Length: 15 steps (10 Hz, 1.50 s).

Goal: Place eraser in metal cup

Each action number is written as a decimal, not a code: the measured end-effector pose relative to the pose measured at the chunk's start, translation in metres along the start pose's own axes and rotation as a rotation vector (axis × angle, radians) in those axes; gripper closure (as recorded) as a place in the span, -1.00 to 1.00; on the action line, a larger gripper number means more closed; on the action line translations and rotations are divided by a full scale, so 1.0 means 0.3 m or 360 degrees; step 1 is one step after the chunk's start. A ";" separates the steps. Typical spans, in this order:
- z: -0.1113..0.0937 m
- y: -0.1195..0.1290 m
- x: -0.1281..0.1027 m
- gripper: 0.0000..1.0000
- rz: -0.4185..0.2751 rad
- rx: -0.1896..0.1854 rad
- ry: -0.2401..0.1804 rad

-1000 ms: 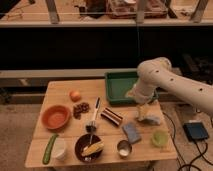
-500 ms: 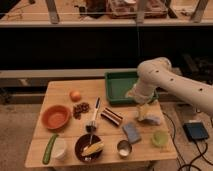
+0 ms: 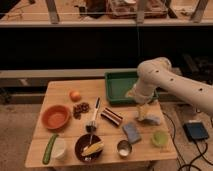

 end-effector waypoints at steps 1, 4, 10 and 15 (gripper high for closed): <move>0.000 0.000 0.000 -0.60 0.0000 0.0000 0.0000; 0.000 0.000 0.000 -0.60 0.0000 0.0000 0.0000; 0.004 -0.092 -0.011 -0.60 0.0290 0.0016 -0.0196; 0.024 -0.172 -0.044 -0.60 0.0789 0.0059 -0.0399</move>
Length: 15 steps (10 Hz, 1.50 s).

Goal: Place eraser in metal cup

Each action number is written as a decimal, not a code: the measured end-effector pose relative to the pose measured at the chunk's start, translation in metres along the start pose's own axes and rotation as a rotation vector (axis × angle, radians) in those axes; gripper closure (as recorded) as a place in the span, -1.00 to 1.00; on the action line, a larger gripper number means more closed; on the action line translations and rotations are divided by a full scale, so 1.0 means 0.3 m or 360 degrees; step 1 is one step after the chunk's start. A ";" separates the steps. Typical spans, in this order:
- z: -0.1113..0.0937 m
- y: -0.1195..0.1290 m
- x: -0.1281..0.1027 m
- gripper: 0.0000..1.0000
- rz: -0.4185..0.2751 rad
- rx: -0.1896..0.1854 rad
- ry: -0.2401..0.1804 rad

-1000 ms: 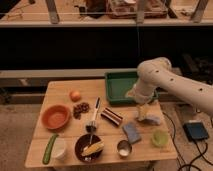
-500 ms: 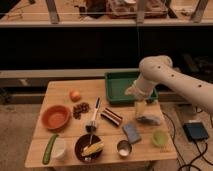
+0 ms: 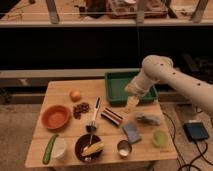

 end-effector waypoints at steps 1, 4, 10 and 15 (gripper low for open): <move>0.001 0.001 0.000 -0.60 -0.0003 0.0003 0.0002; 0.064 0.047 -0.014 -0.60 -0.0072 0.0030 0.0015; 0.353 0.153 0.014 -0.60 -0.0178 -0.0065 -0.0036; 0.462 0.158 0.015 -0.60 -0.0210 -0.0088 -0.0018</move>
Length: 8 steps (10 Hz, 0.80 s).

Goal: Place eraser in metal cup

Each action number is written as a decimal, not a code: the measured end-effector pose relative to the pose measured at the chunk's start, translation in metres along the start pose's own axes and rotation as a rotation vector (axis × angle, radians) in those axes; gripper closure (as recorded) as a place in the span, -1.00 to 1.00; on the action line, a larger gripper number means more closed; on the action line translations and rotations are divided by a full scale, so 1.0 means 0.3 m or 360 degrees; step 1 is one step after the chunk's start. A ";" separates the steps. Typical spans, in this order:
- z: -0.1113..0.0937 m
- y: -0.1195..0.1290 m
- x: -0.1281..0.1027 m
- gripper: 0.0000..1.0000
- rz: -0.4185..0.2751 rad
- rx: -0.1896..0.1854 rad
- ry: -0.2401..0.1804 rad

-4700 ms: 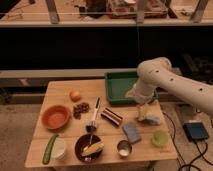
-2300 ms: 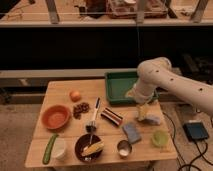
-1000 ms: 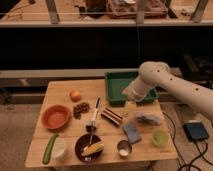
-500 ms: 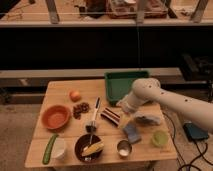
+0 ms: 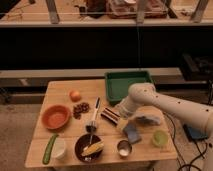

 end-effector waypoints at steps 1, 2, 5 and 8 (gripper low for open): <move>0.025 -0.001 -0.008 -0.60 -0.0016 -0.0003 0.0009; 0.063 -0.006 -0.020 -0.60 -0.0033 -0.0008 0.0015; 0.110 -0.039 -0.017 -0.45 -0.0009 -0.0019 0.0028; 0.136 -0.051 -0.025 0.16 0.0021 -0.0030 0.0076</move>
